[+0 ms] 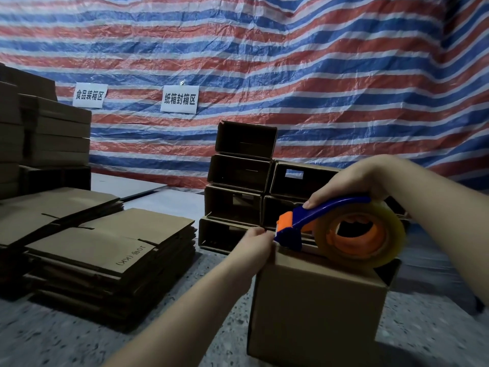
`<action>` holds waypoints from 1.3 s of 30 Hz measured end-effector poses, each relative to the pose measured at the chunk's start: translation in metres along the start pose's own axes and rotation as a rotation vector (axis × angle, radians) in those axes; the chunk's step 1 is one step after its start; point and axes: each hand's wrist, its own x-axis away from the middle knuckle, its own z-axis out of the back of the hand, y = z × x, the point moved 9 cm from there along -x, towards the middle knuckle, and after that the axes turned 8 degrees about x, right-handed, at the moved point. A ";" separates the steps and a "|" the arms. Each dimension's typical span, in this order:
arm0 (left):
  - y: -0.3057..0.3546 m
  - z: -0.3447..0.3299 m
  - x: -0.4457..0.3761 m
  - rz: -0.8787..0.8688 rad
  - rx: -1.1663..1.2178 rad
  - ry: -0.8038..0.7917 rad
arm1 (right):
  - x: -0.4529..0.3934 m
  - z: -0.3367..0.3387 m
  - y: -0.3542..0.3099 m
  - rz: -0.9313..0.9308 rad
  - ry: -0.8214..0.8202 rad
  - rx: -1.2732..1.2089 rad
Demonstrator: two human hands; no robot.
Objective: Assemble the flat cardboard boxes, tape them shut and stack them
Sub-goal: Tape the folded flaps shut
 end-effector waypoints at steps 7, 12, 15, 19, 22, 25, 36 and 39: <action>-0.007 -0.007 -0.002 0.046 -0.090 -0.074 | 0.001 0.003 -0.003 -0.008 -0.009 0.089; -0.005 -0.003 0.001 0.018 -0.117 -0.045 | 0.002 0.012 0.017 -0.034 -0.013 0.104; -0.002 -0.001 0.001 -0.009 -0.148 -0.036 | 0.006 0.021 0.042 -0.059 -0.032 0.128; -0.003 0.001 -0.001 -0.020 -0.181 -0.024 | 0.011 0.020 0.068 -0.100 -0.078 0.138; 0.000 0.000 0.001 -0.047 -0.213 -0.029 | 0.002 0.011 0.072 -0.094 -0.064 0.172; 0.014 0.000 0.005 -0.179 -0.272 -0.005 | -0.001 0.009 0.067 -0.098 -0.056 0.184; 0.023 -0.070 0.065 -0.773 -1.372 -0.121 | -0.001 0.007 0.067 -0.105 -0.085 0.194; 0.024 -0.069 0.062 -0.826 -1.418 -0.105 | 0.002 0.014 0.076 -0.095 -0.078 0.185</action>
